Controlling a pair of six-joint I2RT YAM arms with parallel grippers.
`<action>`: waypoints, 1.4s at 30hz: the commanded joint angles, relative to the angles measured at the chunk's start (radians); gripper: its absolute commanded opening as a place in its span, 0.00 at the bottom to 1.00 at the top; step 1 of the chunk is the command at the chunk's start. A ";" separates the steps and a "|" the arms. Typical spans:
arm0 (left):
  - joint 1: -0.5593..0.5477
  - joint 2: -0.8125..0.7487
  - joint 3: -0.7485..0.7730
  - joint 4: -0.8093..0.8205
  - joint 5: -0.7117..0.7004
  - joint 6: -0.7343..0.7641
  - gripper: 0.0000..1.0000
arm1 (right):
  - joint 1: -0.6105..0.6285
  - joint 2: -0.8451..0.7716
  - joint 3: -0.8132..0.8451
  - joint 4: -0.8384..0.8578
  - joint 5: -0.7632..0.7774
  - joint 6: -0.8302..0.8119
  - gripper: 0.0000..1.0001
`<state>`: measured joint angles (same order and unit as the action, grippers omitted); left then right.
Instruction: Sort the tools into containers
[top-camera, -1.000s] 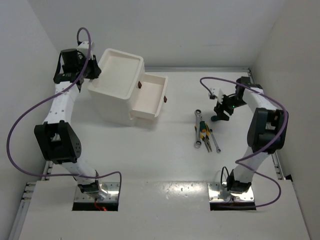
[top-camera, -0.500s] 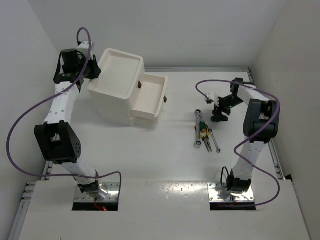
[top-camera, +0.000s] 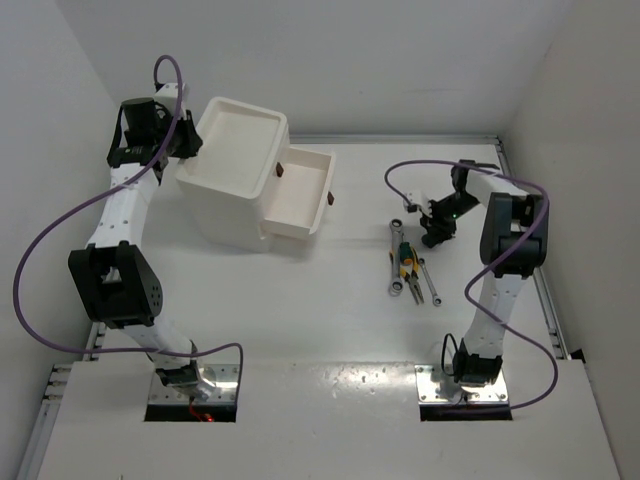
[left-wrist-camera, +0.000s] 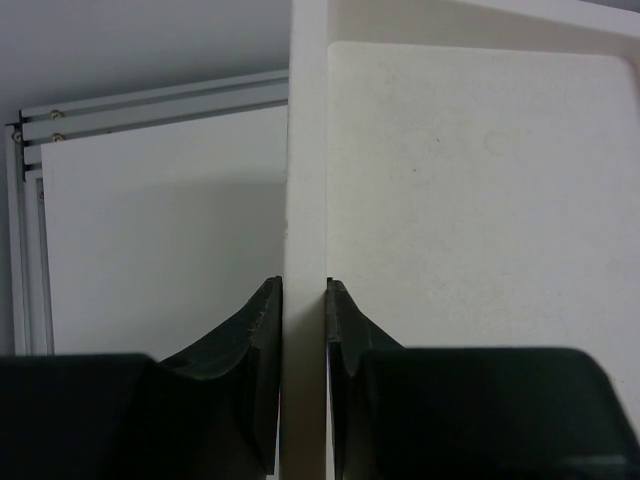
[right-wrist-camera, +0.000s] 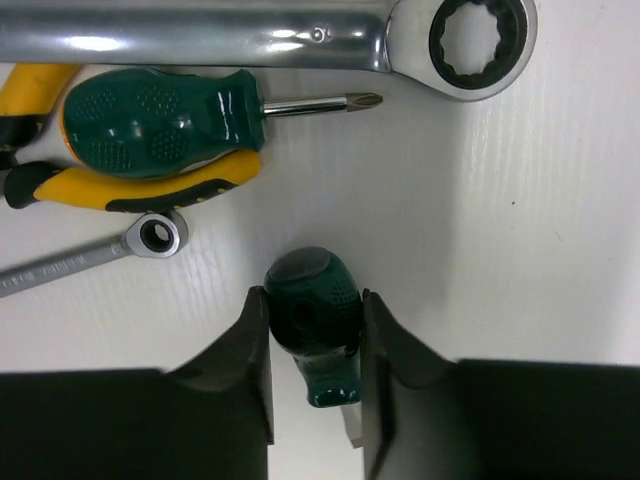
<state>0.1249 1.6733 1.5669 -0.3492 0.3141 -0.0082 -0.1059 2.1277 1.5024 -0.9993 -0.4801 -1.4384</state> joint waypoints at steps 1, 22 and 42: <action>-0.030 0.069 -0.062 -0.218 0.048 -0.058 0.00 | 0.006 -0.056 0.056 -0.021 -0.087 0.050 0.00; -0.030 0.078 -0.053 -0.218 0.075 -0.058 0.00 | 0.360 -0.091 0.183 1.317 -0.213 2.487 0.00; -0.019 0.078 -0.062 -0.218 0.075 -0.058 0.00 | 0.482 0.187 0.499 1.137 -0.202 2.367 0.30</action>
<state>0.1261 1.6737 1.5669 -0.3492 0.3180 -0.0078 0.3717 2.3260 1.9770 0.1287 -0.6621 0.9607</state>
